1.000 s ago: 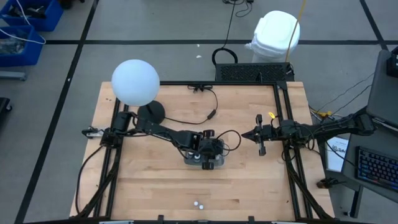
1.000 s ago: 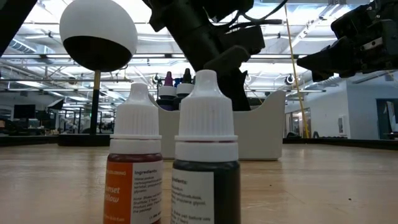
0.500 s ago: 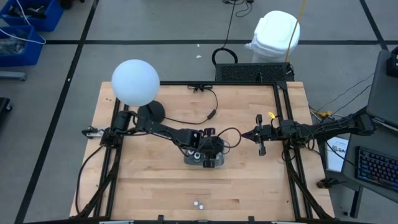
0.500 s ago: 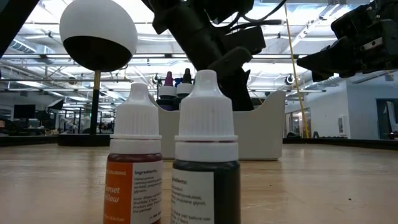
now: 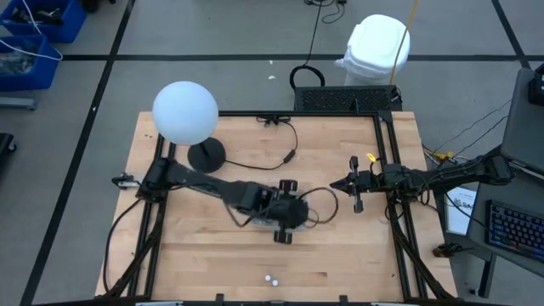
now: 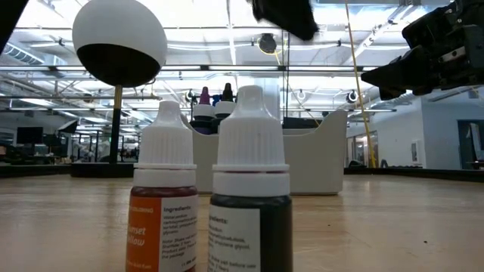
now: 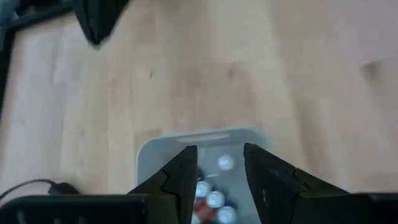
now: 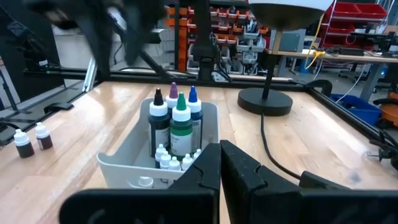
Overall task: Pick & Place food coloring
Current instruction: Put the small red food coloring bottle into the gray bin
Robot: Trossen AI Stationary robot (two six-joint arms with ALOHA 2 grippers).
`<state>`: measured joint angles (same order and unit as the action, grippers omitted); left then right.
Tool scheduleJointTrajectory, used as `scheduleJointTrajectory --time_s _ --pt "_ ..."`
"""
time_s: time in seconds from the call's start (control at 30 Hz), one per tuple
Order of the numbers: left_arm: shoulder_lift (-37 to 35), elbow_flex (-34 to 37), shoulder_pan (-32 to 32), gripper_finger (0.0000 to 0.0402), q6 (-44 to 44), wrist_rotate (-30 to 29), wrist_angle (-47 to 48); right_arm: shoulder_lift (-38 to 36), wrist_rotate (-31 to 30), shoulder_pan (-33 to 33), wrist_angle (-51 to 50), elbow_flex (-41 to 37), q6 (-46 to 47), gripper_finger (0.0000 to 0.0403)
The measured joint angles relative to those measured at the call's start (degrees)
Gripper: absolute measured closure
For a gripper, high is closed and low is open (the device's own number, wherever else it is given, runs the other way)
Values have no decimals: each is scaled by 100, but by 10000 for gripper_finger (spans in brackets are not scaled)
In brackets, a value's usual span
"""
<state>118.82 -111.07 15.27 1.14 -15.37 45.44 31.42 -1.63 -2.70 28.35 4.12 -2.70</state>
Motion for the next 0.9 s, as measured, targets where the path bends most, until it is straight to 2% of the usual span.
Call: scheduleJointTrajectory --time_s 0.1,0.17,0.37,0.43,0.57,0.67,0.8,0.9 --pt "-17 -332 415 268 -228 -1 487 -2 0 0 4 -2 4 403" --pt "-8 -369 746 286 -347 27 680 -2 0 -2 5 -1 -1 403" --pt "2 -40 1522 390 -856 92 738 -2 0 -1 9 0 7 403" --pt "5 170 1701 388 -1031 85 427 -2 0 0 12 -1 46 403" --pt "7 728 1989 356 -1021 42 -348 -2 0 0 12 0 50 403" --pt "9 982 2127 338 -888 -11 -558 -2 0 -1 12 -2 50 403" --pt "6 1021 2291 343 -797 -549 -501 0 0 0 12 -1 50 403" --pt "-214 1028 2374 360 -790 -1337 -40 -2 -2 -2 12 -2 50 403"
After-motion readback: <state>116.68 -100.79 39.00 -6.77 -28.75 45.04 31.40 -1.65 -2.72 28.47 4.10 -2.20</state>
